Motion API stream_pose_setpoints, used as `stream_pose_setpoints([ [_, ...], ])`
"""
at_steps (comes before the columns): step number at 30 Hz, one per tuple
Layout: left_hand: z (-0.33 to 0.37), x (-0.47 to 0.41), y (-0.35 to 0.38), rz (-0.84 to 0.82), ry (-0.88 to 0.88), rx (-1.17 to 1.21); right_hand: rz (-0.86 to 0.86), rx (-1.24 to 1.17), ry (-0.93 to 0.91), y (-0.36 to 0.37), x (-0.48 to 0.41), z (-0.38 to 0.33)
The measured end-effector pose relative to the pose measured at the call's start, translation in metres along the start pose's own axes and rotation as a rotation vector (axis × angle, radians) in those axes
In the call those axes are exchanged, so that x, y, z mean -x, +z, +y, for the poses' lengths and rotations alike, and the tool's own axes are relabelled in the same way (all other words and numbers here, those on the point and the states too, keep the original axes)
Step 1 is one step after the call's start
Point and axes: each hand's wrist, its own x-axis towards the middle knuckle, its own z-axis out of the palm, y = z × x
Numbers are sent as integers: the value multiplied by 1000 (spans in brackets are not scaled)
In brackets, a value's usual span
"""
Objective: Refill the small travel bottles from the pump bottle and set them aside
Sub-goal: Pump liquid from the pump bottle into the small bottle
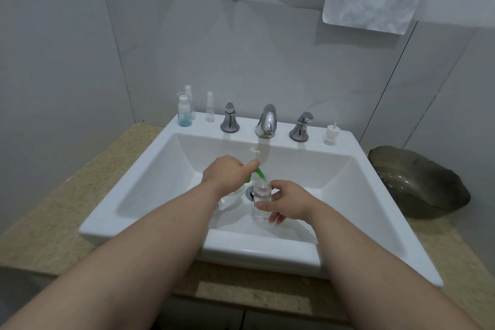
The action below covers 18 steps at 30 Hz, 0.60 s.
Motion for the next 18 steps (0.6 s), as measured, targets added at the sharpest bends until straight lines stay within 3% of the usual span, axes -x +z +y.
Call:
stream_pose_setpoints([
  [18, 1, 0, 1, -5, 14, -20, -7, 31, 16, 1, -3, 2],
])
